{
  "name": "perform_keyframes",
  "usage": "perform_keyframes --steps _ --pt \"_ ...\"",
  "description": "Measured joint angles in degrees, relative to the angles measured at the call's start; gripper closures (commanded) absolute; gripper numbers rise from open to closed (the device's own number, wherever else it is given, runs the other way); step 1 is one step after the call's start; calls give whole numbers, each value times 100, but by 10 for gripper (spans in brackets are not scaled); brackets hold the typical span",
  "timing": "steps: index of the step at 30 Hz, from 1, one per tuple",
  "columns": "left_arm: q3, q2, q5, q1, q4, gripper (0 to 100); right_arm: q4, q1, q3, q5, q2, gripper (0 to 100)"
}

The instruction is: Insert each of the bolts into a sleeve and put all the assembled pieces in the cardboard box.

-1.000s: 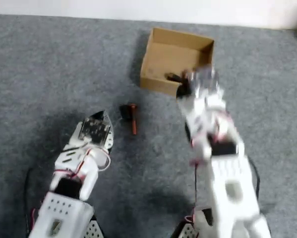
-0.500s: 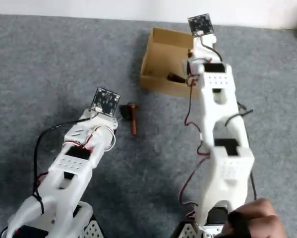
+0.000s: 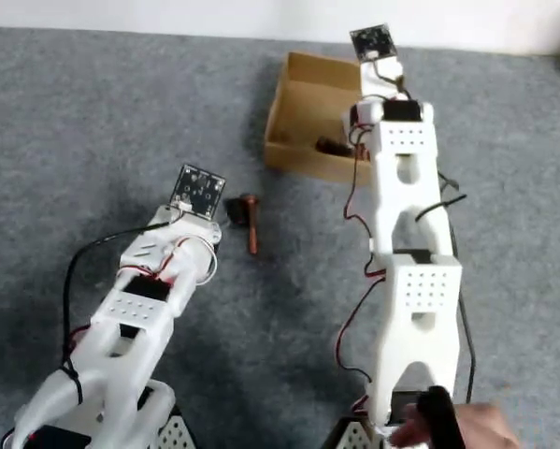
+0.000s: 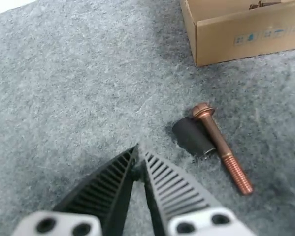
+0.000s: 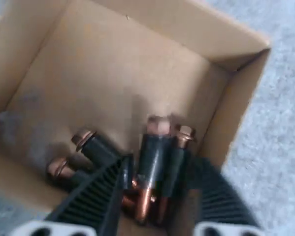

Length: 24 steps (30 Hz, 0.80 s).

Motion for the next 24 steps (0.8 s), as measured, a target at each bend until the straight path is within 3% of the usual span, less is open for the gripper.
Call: perform_keyframes --steps 9,16,24 --pt "0 0 0 0 0 993 1626 0 -1152 0 0 570" --pt "0 0 343 -281 0 993 3490 -105 -3754 -97 0 570" --pt "-35 0 774 -580 0 993 3587 -448 -4642 -290 -809 570"
